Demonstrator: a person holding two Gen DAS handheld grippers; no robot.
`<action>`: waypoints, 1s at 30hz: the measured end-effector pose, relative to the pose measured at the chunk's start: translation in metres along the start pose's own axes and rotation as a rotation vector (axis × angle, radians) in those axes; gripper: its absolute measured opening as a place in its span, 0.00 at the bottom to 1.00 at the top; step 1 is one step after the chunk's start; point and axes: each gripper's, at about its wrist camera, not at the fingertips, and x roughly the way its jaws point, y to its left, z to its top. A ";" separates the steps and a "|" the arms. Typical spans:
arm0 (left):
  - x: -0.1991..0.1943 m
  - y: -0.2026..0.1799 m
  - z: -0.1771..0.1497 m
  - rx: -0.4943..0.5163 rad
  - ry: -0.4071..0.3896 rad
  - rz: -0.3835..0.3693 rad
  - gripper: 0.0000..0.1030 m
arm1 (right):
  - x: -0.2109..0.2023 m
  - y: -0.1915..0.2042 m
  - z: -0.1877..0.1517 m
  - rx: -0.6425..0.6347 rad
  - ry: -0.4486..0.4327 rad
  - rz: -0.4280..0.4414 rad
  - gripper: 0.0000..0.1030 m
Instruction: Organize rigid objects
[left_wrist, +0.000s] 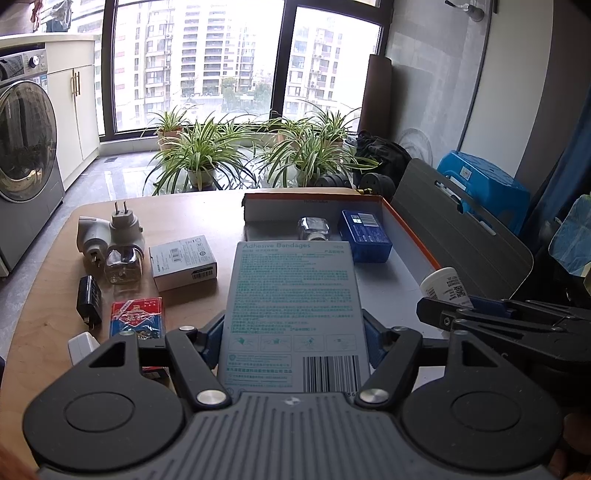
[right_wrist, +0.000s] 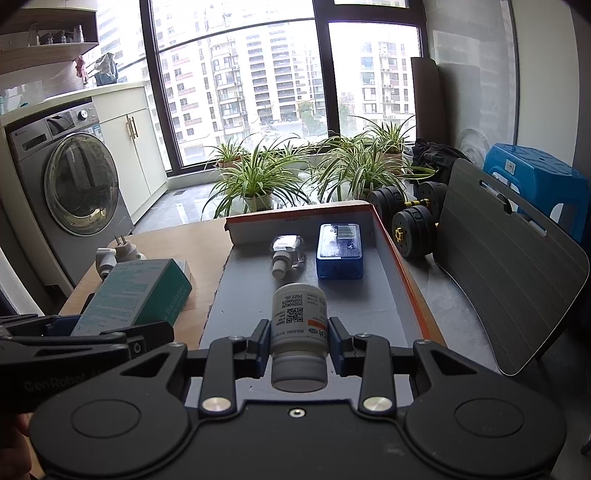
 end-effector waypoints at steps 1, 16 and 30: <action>0.000 0.000 0.000 0.000 0.000 0.001 0.70 | 0.001 -0.001 -0.001 0.001 0.001 0.000 0.39; 0.003 -0.001 -0.002 0.001 0.007 0.001 0.70 | 0.005 -0.002 -0.002 0.002 0.007 -0.001 0.39; 0.006 -0.002 -0.003 0.000 0.013 -0.002 0.70 | 0.008 -0.002 -0.002 0.004 0.010 -0.001 0.39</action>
